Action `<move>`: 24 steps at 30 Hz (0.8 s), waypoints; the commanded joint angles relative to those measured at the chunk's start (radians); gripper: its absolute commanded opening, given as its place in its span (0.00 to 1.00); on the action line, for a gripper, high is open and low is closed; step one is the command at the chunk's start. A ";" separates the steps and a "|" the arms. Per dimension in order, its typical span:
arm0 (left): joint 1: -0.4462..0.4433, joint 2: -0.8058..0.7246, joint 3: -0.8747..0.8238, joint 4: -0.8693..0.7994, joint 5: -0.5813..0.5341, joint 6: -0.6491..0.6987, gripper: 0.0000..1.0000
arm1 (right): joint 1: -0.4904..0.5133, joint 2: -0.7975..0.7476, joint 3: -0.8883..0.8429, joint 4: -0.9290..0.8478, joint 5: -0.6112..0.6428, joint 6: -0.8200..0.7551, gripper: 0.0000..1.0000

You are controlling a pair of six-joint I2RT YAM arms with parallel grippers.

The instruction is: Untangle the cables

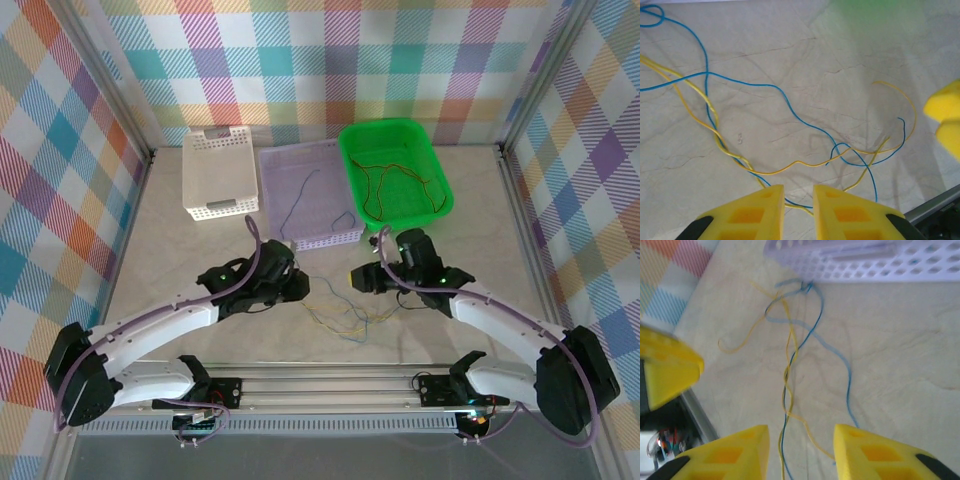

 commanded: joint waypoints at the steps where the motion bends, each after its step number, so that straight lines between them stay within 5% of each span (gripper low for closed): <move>1: 0.004 -0.074 -0.026 -0.054 -0.070 -0.040 0.23 | 0.102 0.032 0.043 -0.179 0.108 -0.088 0.42; 11: 0.004 -0.264 -0.074 -0.182 -0.192 -0.084 0.31 | 0.314 0.305 0.186 -0.184 0.383 -0.211 0.46; 24: 0.003 -0.418 -0.106 -0.288 -0.237 -0.084 0.39 | 0.406 0.573 0.326 -0.121 0.606 -0.323 0.48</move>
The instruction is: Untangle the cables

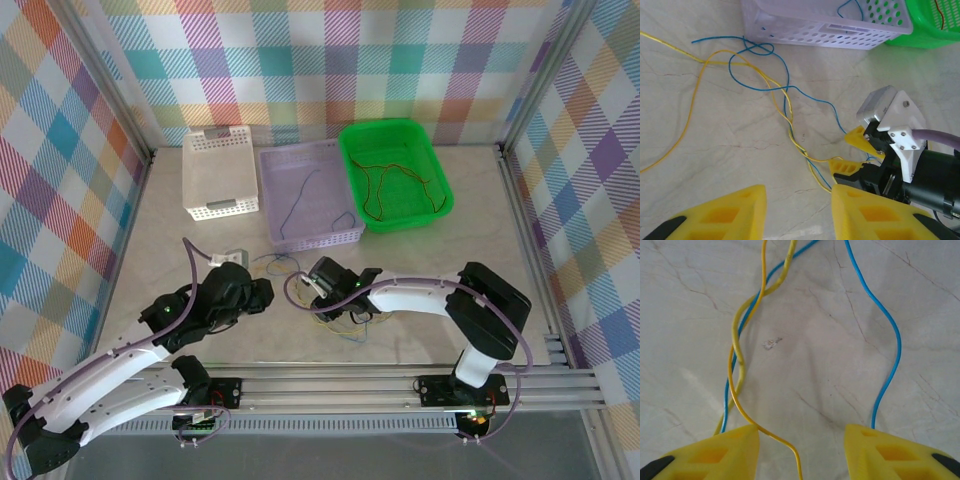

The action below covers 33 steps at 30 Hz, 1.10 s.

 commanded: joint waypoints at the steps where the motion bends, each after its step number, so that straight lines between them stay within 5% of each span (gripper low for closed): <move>1: 0.004 -0.028 -0.015 -0.046 -0.026 -0.008 0.39 | 0.012 0.027 0.025 0.025 0.070 -0.054 0.48; 7: 0.004 -0.043 -0.030 -0.041 -0.017 -0.013 0.39 | 0.013 0.040 0.020 0.023 0.073 -0.056 0.46; 16: 0.003 -0.075 -0.033 -0.057 -0.017 -0.017 0.39 | 0.012 -0.063 -0.059 0.072 -0.128 -0.023 0.50; 33: 0.004 -0.103 -0.047 -0.056 -0.010 -0.031 0.40 | 0.007 0.061 -0.018 0.056 -0.087 -0.056 0.45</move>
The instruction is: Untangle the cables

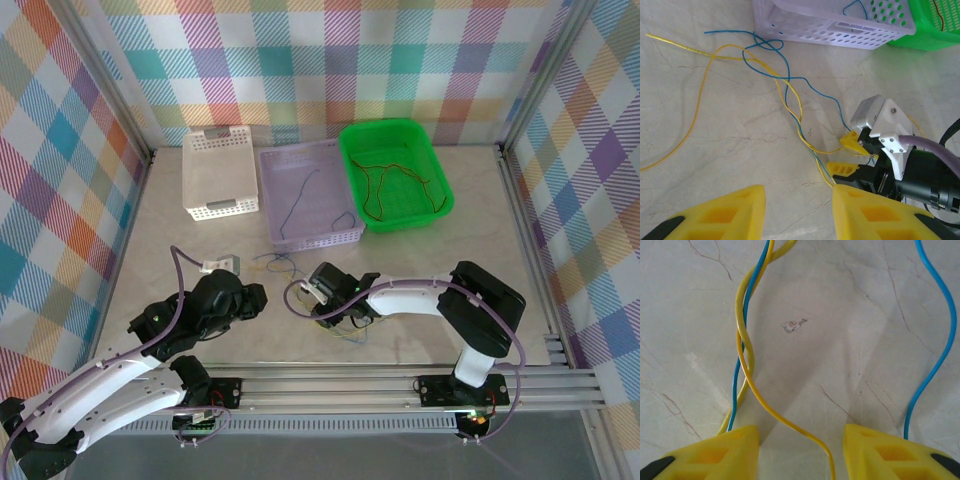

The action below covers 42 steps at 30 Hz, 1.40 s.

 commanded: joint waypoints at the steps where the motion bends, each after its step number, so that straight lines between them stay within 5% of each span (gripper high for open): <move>1: 0.004 -0.017 -0.020 -0.010 -0.004 -0.013 0.39 | 0.003 0.042 0.025 -0.005 -0.027 -0.013 0.42; 8: 0.004 -0.022 -0.034 0.013 0.015 -0.025 0.39 | -0.005 -0.002 0.055 -0.026 0.013 -0.008 0.01; 23: -0.017 -0.020 -0.187 0.360 0.195 -0.098 0.40 | -0.108 -0.406 0.172 -0.131 -0.236 0.076 0.00; 33: -0.070 -0.002 -0.239 0.655 0.244 -0.130 0.46 | -0.197 -0.509 0.256 -0.112 -0.518 0.230 0.00; 42: -0.085 0.043 -0.258 0.796 0.247 -0.143 0.60 | -0.253 -0.509 0.344 -0.124 -0.615 0.282 0.00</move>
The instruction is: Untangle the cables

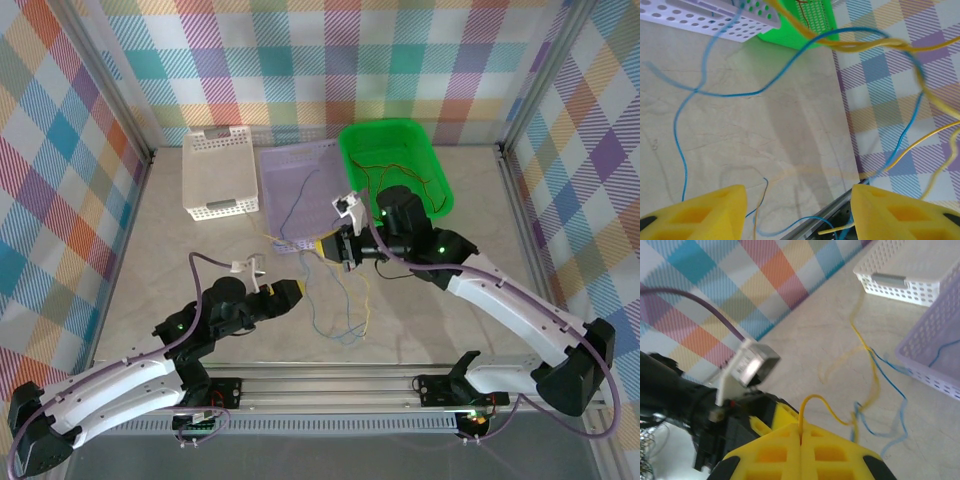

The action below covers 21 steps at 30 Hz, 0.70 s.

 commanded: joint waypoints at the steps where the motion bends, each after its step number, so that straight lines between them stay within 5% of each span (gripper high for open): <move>1: -0.020 0.030 -0.014 0.127 0.008 -0.005 0.61 | -0.004 -0.013 0.050 0.016 -0.105 0.045 0.00; 13: -0.116 0.070 -0.016 0.367 -0.077 0.029 0.69 | -0.011 -0.016 0.029 0.065 -0.186 0.142 0.00; 21: -0.139 0.089 -0.041 0.310 -0.100 0.045 0.64 | -0.012 -0.046 0.049 0.084 -0.224 0.190 0.00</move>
